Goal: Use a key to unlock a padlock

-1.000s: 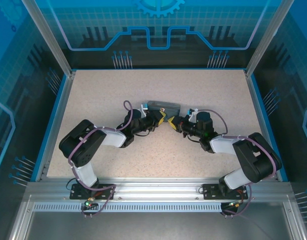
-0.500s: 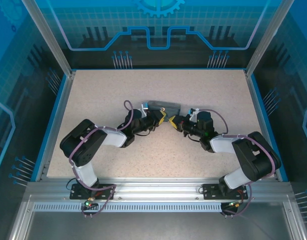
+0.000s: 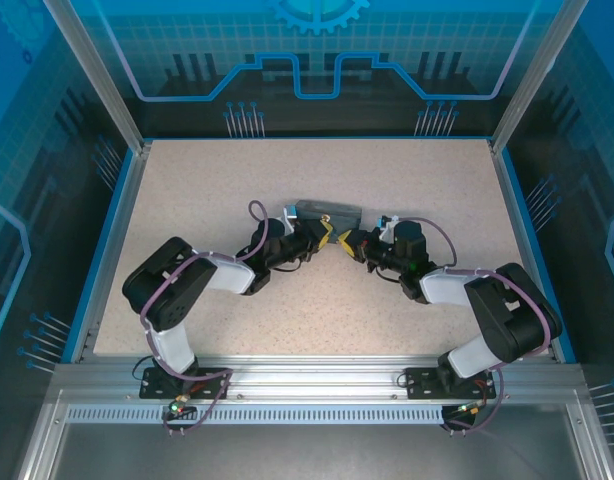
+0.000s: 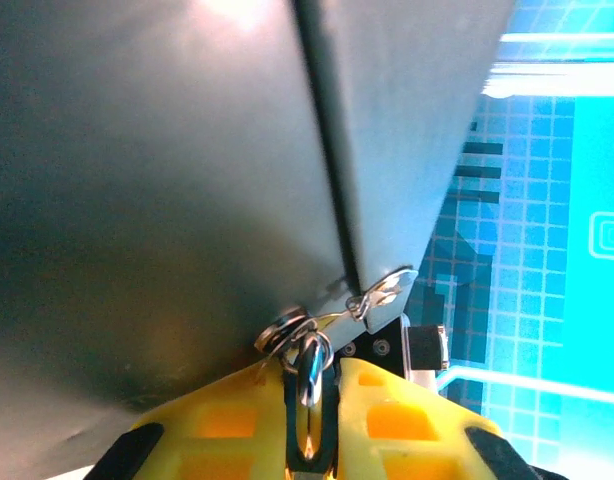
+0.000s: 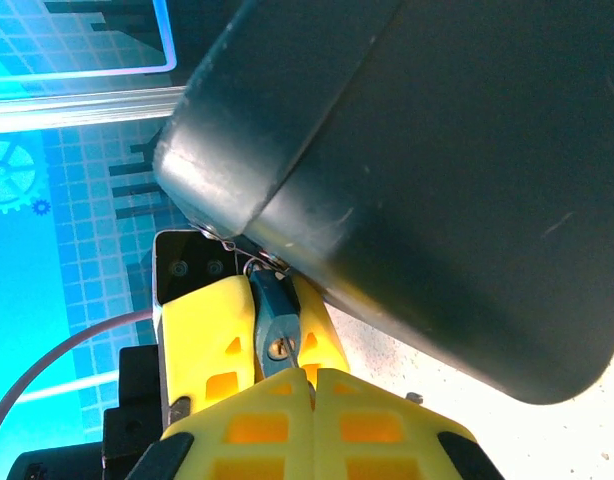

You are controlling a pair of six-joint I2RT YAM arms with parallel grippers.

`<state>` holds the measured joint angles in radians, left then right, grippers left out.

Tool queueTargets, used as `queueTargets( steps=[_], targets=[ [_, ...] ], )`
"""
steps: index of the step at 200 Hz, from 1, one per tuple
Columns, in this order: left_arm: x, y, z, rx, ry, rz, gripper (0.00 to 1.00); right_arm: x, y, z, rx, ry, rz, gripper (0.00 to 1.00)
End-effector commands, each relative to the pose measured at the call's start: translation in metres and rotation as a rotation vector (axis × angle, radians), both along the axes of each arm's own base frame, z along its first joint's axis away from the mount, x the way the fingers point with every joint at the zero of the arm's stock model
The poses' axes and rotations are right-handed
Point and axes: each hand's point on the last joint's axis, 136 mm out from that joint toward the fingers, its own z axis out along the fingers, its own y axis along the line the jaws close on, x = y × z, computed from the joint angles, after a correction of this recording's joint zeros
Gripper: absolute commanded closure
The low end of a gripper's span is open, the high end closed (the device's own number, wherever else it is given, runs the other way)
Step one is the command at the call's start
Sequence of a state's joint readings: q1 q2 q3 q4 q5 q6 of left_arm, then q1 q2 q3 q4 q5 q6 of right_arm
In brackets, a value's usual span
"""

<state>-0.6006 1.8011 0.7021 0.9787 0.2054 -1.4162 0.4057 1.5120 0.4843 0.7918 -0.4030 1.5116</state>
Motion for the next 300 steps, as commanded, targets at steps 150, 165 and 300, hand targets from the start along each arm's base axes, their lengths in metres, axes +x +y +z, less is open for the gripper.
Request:
queueTargets(
  steps=[150,165,300],
  targets=[
    [-0.013,-0.023,0.028,-0.112,-0.054,-0.08,1.0,0.013,0.015,0.022,0.004,-0.172,0.102,1.0],
    [-0.013,-0.023,0.027,-0.111,-0.052,-0.08,1.0,0.014,0.016,0.017,-0.001,-0.164,0.107,1.0],
    [-0.02,-0.029,0.022,-0.095,-0.041,-0.098,1.0,0.025,0.015,-0.001,-0.177,-0.171,0.14,1.0]
  ],
)
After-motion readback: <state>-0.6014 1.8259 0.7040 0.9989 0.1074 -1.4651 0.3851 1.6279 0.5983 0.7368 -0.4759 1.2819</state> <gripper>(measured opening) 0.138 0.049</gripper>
